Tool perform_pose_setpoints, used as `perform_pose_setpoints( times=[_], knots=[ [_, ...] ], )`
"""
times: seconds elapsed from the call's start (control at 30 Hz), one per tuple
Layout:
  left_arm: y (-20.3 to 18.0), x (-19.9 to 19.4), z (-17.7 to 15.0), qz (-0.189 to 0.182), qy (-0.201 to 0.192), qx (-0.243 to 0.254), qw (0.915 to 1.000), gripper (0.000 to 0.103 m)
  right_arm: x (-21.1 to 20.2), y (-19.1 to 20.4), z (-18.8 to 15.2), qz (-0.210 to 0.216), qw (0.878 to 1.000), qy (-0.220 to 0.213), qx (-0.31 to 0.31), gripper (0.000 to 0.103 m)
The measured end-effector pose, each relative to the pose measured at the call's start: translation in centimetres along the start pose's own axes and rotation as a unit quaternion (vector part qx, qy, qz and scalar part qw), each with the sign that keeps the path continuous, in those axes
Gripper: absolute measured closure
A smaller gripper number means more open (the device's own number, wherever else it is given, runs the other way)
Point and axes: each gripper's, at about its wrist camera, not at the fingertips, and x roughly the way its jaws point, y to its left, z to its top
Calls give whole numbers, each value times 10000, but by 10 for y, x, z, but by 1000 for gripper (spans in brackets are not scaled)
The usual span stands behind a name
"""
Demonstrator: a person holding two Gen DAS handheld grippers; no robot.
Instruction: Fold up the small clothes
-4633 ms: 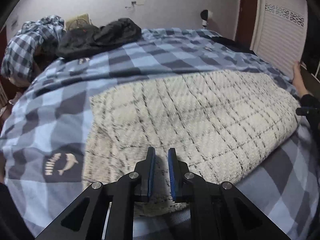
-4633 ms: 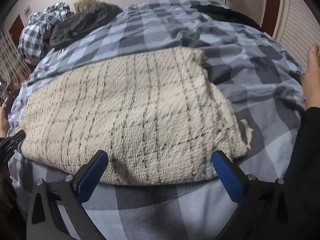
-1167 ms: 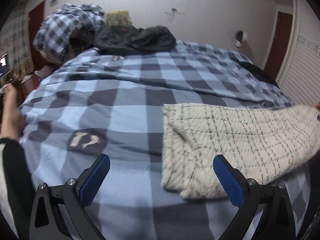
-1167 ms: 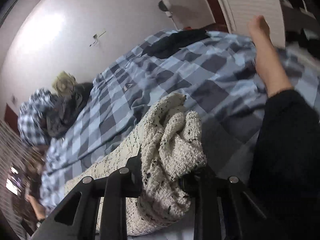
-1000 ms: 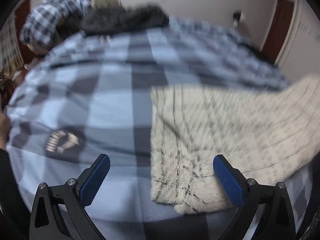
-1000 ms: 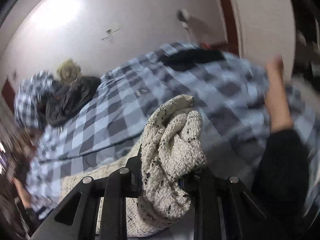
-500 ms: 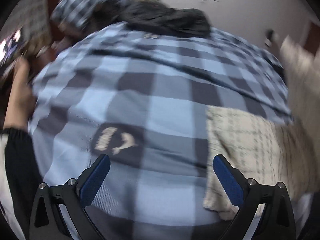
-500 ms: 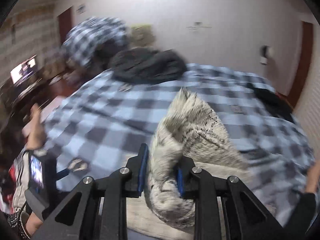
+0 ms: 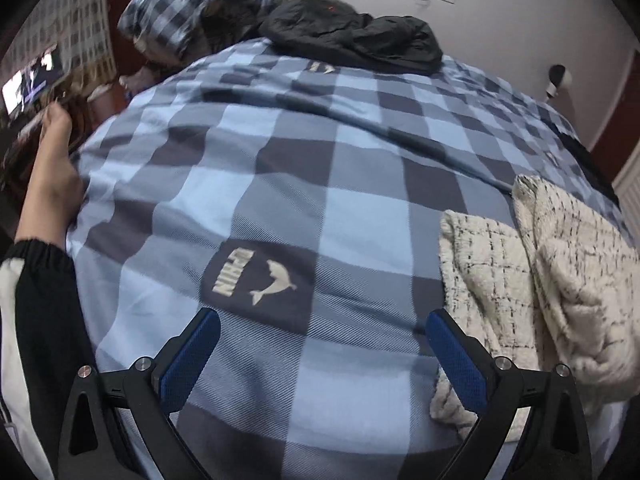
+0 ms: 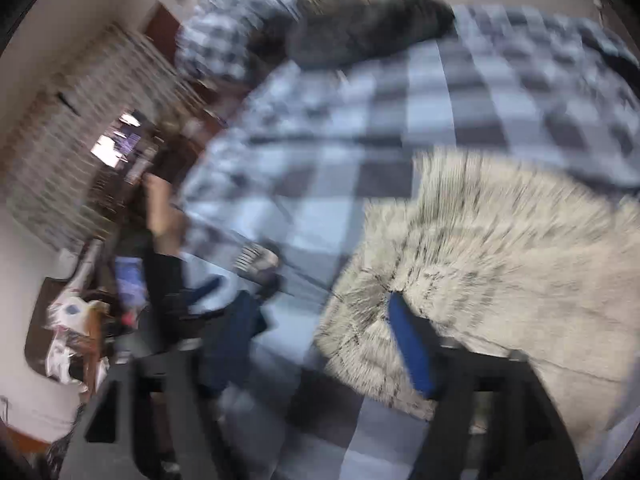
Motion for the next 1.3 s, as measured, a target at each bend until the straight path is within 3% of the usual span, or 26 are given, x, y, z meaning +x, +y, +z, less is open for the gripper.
perform_pose_setpoints(
  times=[0.03, 0.07, 0.1, 0.13, 0.2, 0.23, 0.3, 0.37, 0.43, 0.5, 0.53, 0.57, 0.6, 0.63, 0.67, 0.73, 0.77, 0.8, 0.93, 1.03, 1.13, 1.2, 1.23, 1.3],
  knots=[
    [-3, 0, 0, 9, -15, 46, 10000, 0, -21, 1, -3, -212, 9993, -232, -219, 9],
    [-6, 0, -1, 0, -23, 78, 10000, 0, -43, 3, -9, -779, 9939, -533, -567, 1],
    [-8, 1, -2, -23, -20, 92, 10000, 0, -54, 3, -15, -1371, 9837, -762, -876, 1],
    [-9, 2, -3, -39, -12, 93, 9999, 0, -59, 5, -25, -2220, 9614, -902, -1350, 1],
    [-11, 3, -4, -22, -4, 86, 10000, 0, -41, 5, -41, -3160, 9236, -544, -2101, 1],
    [-11, 4, -5, -3, 9, 90, 10000, 0, -25, 4, -54, -3433, 9035, -123, -2564, 1],
    [-11, 6, -7, 57, 47, 89, 9999, 0, -1, 3, -77, -3710, 8763, 289, -3060, 1],
    [-9, 7, -9, 69, 76, 49, 9999, 0, 20, -2, -92, -4024, 8506, 328, -3370, 1],
    [-6, 8, -10, 50, 94, -30, 9999, 0, 46, -13, -89, -4285, 8368, 478, -3375, 1],
    [-2, 9, -11, 71, 126, -85, 9999, 0, 62, -26, -77, -4249, 8429, 629, -3242, 1],
    [-1, 10, -11, 96, 136, -104, 9998, 0, 67, -30, -70, -4354, 8402, 550, -3184, 13],
    [1, 10, -11, 120, 142, -130, 9997, 0, 67, -33, -63, -4423, 8391, 495, -3129, 31],
    [5, 9, -11, 130, 139, -183, 9997, 0, 64, -34, -56, -4379, 8457, 482, -3011, 41],
    [8, 8, -10, 109, 131, -247, 9996, 0, 54, -32, -48, -4270, 8591, 388, -2795, 61],
    [11, 6, -9, 61, 118, -332, 9994, 0, 43, -30, -44, -4141, 8726, 285, -2576, 74],
    [15, 4, -6, 48, 36, -438, 9990, 0, 22, -28, -32, -3889, 8948, 97, -2191, 81],
    [16, 2, -4, 59, -30, -471, 9989, 0, 4, -26, -26, -3658, 9108, -160, -1907, 82],
    [16, 1, -3, 62, -76, -492, 9987, 0, -6, -22, -20, -3545, 9176, -339, -1768, 83],
    [12, -10, 4, 74, -439, -480, 9979, 0, -29, 20, -11, -2983, 9327, -856, -1839, 83],
    [11, -20, 5, 215, -755, -423, 9960, 0, 11, 41, -19, -2740, 9380, -622, -2030, 82],
    [17, -22, 4, 262, -801, -473, 9953, 0, 78, 29, -34, -2588, 9494, 96, -1778, 79],
    [22, -20, 3, 258, -763, -559, 9952, 0, 110, 19, -48, -2517, 9523, 302, -1698, 72],
    [24, -20, 3, 271, -752, -577, 9951, 0, 119, 21, -56, -2496, 9507, 170, -1831, 68],
    [26, -20, 2, 324, -737, -586, 9950, 0, 117, 30, -61, -2471, 9453, -52, -2128, 42]
  ],
)
